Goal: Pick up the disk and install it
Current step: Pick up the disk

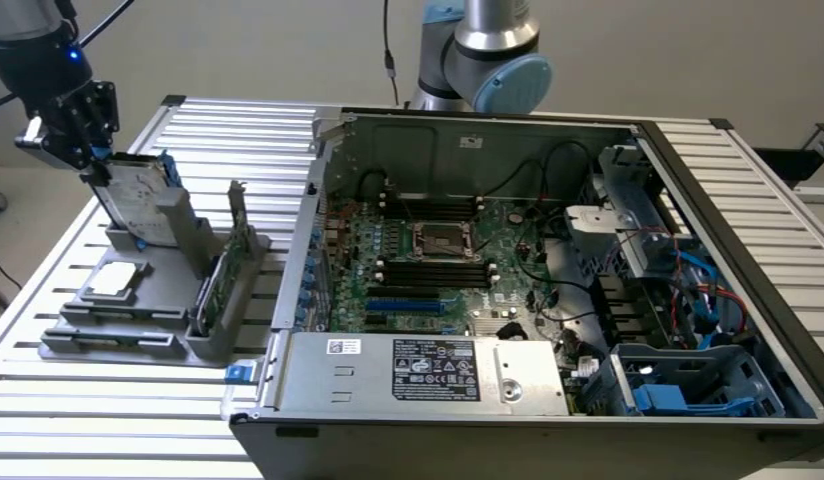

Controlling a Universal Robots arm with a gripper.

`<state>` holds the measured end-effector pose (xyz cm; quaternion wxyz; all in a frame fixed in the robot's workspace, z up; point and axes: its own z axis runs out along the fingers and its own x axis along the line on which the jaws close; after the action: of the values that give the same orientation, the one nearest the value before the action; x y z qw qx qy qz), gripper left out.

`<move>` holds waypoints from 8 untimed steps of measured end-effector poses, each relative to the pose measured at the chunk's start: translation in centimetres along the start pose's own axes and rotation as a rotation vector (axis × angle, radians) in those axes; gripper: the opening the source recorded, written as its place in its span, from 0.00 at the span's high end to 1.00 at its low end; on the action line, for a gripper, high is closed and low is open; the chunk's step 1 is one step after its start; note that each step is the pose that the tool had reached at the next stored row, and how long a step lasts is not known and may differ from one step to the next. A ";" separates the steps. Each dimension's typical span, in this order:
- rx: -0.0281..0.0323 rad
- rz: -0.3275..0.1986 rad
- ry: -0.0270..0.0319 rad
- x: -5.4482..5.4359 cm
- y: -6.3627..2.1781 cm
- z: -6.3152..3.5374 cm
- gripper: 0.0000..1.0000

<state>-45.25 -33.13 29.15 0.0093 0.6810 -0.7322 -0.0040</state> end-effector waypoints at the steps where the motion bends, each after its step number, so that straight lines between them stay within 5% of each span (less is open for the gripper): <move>1: 0.0000 0.000 -0.0001 0.0 0.00 0.00 0.67; 8: 0.0002 0.000 -0.0001 0.0 -0.11 -0.33 0.67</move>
<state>-45.13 -33.13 29.48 0.0092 0.6810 -0.7322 -0.0040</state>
